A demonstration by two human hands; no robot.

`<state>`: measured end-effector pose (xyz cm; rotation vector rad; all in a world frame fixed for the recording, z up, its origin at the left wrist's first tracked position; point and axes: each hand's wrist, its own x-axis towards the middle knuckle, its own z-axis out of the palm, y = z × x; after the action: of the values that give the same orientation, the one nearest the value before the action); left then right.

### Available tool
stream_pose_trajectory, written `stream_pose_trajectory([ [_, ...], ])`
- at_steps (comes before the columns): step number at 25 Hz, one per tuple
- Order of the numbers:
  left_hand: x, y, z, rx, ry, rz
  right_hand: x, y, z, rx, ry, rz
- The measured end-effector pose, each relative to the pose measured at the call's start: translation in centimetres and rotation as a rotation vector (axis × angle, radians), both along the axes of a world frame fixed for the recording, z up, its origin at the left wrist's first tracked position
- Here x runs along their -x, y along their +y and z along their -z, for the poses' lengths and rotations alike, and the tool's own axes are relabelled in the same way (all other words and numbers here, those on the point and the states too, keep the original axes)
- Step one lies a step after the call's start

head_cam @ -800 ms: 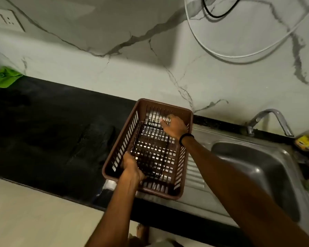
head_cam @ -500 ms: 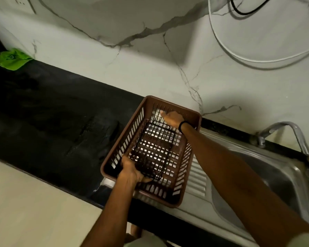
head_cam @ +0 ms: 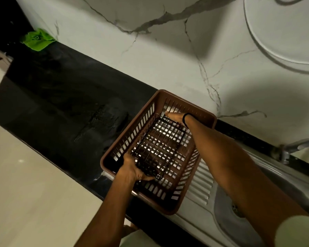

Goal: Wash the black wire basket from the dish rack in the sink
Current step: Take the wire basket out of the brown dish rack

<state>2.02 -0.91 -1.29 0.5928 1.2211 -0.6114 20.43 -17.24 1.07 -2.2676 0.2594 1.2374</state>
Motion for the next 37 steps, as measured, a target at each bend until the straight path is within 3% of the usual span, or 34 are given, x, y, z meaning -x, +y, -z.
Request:
stream_pose_trajectory([
  [10, 0.8, -1.5, -1.0, -0.072, 0.018, 0.012, 1.6, -1.1, -1.2, -0.084, -0.010, 0.124],
  [20, 1.7, -1.1, -3.8, -0.212, -0.151, 0.088, 4.0, -4.2, -5.9, -0.173, -0.146, 0.340],
  [24, 2.3, -2.2, -5.7, -0.254, -0.280, 0.126, 6.2, -6.8, -8.1, -0.299, -0.230, 0.453],
  [29, 2.8, -4.1, -7.6, -0.290, -0.586, 0.132, 10.0, -11.1, -9.4, -0.490, -0.415, 0.691],
  [37, 5.5, -8.0, -9.2, -0.435, -0.918, 0.128, 21.4, -17.5, -10.3, -0.798, -0.649, 1.015],
])
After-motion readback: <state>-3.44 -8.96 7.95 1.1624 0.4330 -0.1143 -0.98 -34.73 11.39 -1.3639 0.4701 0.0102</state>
